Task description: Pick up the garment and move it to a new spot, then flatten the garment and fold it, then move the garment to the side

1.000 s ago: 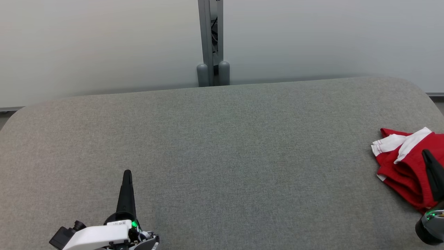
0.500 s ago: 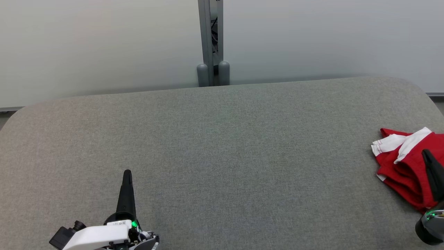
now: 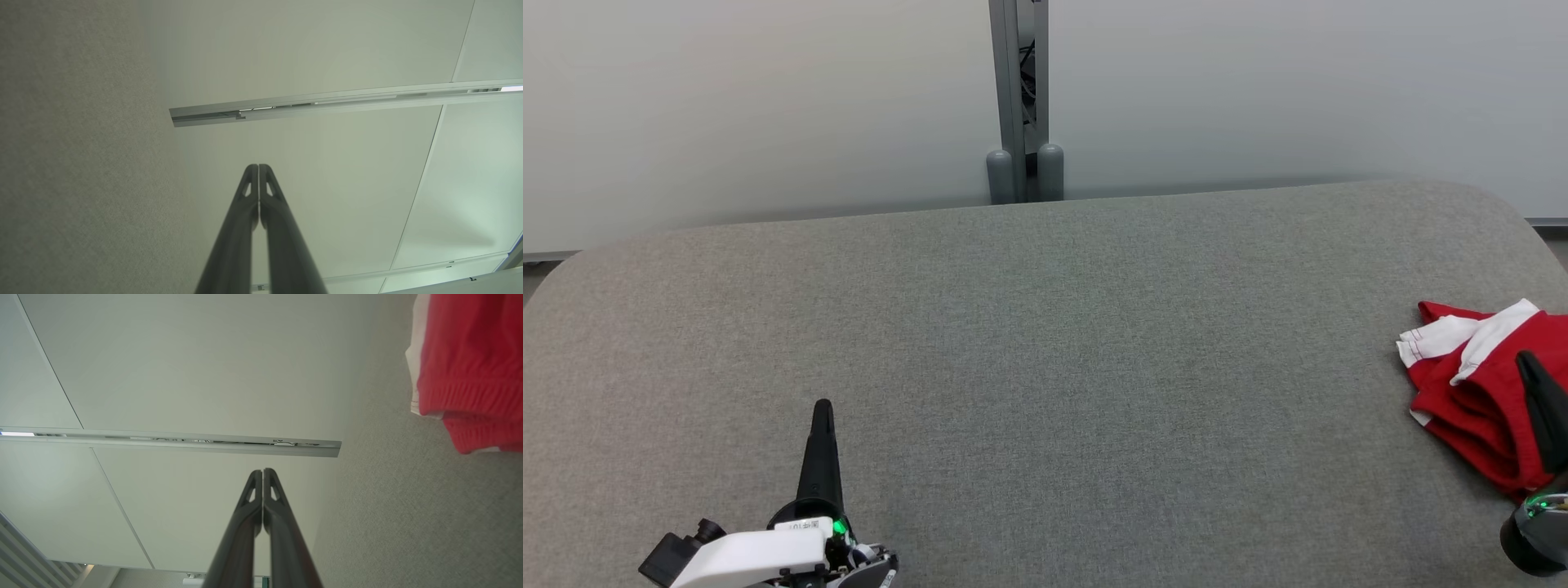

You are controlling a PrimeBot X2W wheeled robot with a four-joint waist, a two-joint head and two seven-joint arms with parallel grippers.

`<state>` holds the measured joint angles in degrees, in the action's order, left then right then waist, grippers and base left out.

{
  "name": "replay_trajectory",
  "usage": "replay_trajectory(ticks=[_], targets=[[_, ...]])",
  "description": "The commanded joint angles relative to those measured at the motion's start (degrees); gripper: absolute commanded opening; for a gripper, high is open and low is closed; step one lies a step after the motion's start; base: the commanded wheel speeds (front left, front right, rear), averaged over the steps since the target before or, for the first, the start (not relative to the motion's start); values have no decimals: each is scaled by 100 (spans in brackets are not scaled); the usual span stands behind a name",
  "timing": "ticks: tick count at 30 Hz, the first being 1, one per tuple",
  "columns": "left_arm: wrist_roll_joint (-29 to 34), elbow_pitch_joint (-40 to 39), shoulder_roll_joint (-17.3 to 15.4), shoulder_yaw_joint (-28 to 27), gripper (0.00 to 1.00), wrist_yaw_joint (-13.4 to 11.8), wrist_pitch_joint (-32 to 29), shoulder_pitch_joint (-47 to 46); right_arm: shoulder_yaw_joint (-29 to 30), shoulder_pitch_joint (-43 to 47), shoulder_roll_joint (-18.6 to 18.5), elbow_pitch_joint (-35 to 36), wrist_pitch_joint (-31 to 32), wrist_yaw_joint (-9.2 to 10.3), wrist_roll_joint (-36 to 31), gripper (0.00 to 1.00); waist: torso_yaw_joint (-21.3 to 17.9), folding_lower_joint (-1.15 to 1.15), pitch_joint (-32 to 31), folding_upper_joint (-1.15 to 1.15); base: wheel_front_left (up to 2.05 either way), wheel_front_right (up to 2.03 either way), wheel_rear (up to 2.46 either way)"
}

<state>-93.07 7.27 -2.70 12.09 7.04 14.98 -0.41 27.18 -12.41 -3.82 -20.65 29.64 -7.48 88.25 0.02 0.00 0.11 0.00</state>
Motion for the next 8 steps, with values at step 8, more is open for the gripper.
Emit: replay_trajectory(ticks=[8], targets=[[-30,3,-10,-10,0,32,10,-94,-9,-2,-47,13,-21,-1,29,0,0,0,0,0,0,0,0]])
